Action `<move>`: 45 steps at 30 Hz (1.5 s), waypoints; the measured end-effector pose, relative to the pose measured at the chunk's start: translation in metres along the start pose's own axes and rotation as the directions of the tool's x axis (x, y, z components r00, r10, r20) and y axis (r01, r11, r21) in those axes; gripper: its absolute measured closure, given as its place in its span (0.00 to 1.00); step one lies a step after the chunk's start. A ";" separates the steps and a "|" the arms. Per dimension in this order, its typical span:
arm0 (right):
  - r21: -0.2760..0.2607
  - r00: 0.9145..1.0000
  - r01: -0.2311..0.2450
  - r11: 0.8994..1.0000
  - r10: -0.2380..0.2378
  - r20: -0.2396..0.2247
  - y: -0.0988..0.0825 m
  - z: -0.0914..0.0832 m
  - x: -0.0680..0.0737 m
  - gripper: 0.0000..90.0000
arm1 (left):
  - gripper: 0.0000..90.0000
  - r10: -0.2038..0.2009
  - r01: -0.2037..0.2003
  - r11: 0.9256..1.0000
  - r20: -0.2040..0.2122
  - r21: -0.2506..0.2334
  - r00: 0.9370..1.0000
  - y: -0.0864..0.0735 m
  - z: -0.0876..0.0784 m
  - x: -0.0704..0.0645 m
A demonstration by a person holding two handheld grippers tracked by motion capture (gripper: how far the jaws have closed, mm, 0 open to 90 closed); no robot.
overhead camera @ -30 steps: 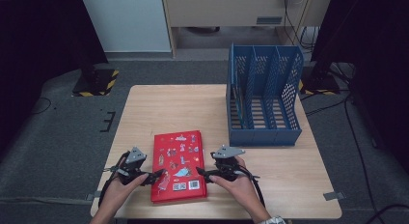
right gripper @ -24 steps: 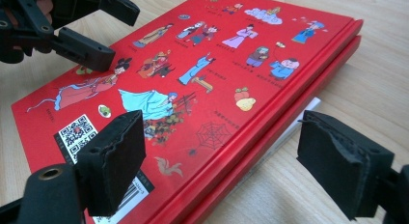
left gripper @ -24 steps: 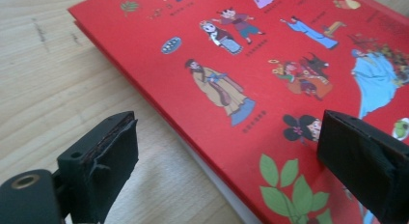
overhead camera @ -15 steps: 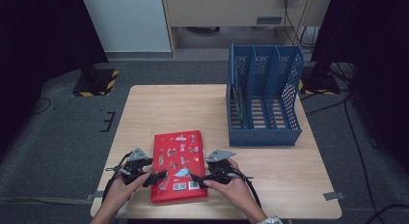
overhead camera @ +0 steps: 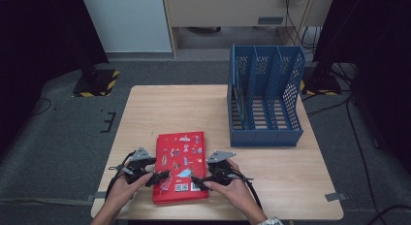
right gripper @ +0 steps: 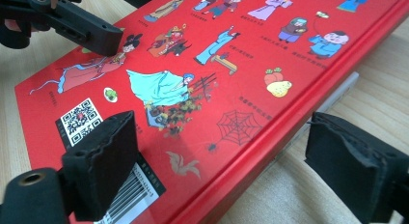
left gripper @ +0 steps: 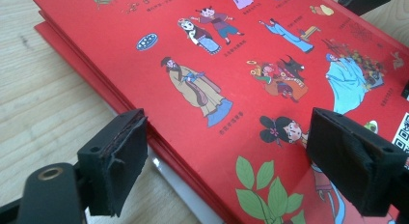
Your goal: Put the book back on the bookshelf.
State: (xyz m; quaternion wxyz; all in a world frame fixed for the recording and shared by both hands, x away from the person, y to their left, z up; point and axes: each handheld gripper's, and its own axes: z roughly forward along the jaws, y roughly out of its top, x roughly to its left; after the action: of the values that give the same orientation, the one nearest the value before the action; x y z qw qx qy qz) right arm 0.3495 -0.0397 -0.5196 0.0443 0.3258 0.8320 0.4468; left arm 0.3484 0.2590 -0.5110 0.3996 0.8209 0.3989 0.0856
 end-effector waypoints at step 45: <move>-0.043 0.990 -0.140 0.989 0.139 -0.034 0.013 0.002 -0.020 0.24 | 0.12 0.031 -0.031 0.999 -0.011 -0.028 0.999 0.007 0.006 -0.011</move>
State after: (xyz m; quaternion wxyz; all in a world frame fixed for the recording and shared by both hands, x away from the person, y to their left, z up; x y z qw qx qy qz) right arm 0.3722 -0.0451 -0.5151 0.0074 0.3753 0.7974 0.4725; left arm 0.3484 0.2447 -0.5078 0.4077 0.8207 0.3870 0.1020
